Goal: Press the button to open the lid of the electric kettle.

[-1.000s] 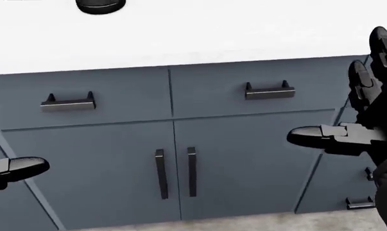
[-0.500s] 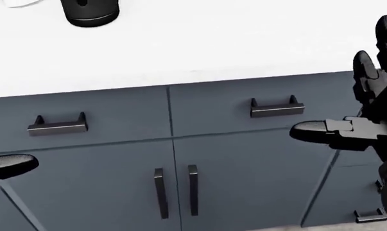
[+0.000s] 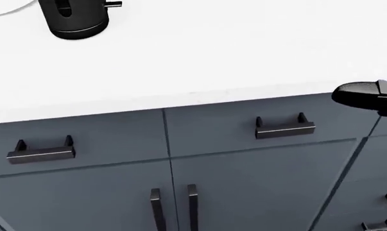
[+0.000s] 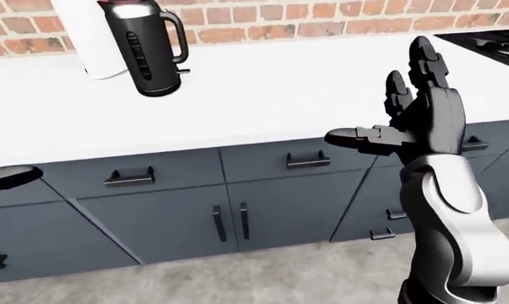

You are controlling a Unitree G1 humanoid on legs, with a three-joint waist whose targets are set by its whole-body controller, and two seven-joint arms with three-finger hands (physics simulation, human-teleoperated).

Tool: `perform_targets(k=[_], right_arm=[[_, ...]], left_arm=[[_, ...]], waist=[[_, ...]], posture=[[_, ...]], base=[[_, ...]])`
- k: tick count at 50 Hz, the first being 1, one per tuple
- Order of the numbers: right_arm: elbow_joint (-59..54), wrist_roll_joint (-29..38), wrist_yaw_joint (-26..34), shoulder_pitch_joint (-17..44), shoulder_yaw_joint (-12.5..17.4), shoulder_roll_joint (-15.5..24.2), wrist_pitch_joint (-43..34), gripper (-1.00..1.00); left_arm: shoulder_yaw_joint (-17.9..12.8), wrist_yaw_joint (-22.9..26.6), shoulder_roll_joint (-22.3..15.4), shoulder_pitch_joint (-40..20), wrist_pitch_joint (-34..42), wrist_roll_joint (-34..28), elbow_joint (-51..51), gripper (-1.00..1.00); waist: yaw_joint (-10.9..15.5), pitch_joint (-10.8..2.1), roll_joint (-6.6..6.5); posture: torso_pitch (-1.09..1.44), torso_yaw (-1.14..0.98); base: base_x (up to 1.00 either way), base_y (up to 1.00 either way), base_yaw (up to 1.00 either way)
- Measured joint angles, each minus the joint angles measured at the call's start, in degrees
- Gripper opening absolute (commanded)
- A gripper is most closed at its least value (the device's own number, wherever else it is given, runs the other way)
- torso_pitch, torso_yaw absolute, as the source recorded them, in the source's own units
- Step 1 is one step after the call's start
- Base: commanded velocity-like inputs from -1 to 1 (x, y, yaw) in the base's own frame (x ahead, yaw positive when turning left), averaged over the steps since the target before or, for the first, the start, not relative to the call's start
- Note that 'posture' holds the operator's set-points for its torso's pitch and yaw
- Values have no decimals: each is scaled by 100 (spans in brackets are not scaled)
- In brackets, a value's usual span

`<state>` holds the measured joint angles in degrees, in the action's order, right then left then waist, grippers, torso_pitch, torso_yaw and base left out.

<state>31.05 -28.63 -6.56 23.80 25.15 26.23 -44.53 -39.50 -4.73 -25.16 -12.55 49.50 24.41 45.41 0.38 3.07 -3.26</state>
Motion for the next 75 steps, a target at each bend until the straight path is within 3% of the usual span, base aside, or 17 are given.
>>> perform_targets(k=[5, 9, 12, 16, 23, 28, 36, 39, 42, 49, 54, 60, 62, 65, 69, 73, 75], right_arm=[[26, -52, -18, 49, 82, 78, -4, 100], [78, -66, -49, 93, 120, 124, 69, 100], [6, -54, -82, 10, 172, 116, 64, 100], [-60, -40, -119, 11, 160, 130, -20, 100], [34, -106, -127, 101, 172, 164, 50, 100], [-12, -195, -97, 27, 39, 126, -59, 100], [113, -189, -138, 101, 144, 198, 41, 100], [2, -162, -168, 6, 196, 168, 9, 100], [-42, -151, -199, 27, 190, 187, -71, 100], [80, -258, -237, 160, 232, 229, -32, 100], [28, -481, -302, 110, 108, 196, -219, 100], [82, -601, -438, 245, 224, 345, -193, 100], [39, -607, -472, 210, 262, 355, -168, 100], [-43, -587, -503, 139, 240, 343, -196, 100], [32, -586, -475, 175, 206, 360, -143, 100], [11, -587, -468, 197, 216, 361, -134, 100], [13, -632, -486, 195, 159, 276, -170, 100]], left_arm=[[-1, -52, -62, -71, 42, 43, 55, 100], [8, -70, -100, -94, 4, 84, 94, 100], [109, -47, -16, -48, 44, 144, 83, 100], [101, -38, -59, -55, 105, 186, 51, 100], [-1, -81, -150, -117, 46, 201, 146, 100], [-19, -127, -112, -32, 132, 157, 3, 100], [-35, -109, -151, -101, 55, 183, 126, 100], [105, -84, -88, -62, 111, 228, 106, 100], [84, -75, -122, -93, 162, 259, 92, 100], [-19, -124, -191, -138, 81, 278, 159, 100], [-77, -174, -156, -42, 168, 244, -11, 100], [-257, -150, -249, -32, 23, 312, 57, 100], [-184, -144, -162, 10, 3, 321, 54, 100], [-71, -115, -148, 37, 67, 352, -16, 100], [-125, -109, -179, 9, 36, 333, 23, 100], [-137, -119, -211, -29, 0, 327, 71, 100], [-181, -134, -218, -25, 17, 319, 0, 100]], waist=[[21, -57, 214], [56, -71, 571], [-68, 9, 501], [-89, -36, 456], [-105, -62, -67], [11, -31, 40], [37, -62, 592], [-65, 8, 527], [-86, -37, 485], [-123, -69, -67], [5, -17, 100], [22, -42, 555], [-66, -16, 493], [-103, -68, 587], [-98, -36, 364], [-129, -60, -83], [-34, -41, 18]], posture=[[0, 0], [0, 0], [0, 0], [0, 0], [0, 0], [0, 0], [0, 0], [0, 0], [0, 0], [0, 0], [0, 0], [0, 0], [0, 0], [0, 0], [0, 0], [0, 0], [0, 0]], base=[[18, 5, 0], [18, 5, 0], [18, 5, 0], [19, 6, 0], [18, 9, 0], [18, 8, 0], [18, 8, 0], [18, 8, 0], [18, 9, 0], [18, 12, 0], [15, 20, 0], [13, 20, 0], [13, 20, 0], [13, 21, 0], [13, 20, 0], [12, 23, 0], [7, 38, 0]])
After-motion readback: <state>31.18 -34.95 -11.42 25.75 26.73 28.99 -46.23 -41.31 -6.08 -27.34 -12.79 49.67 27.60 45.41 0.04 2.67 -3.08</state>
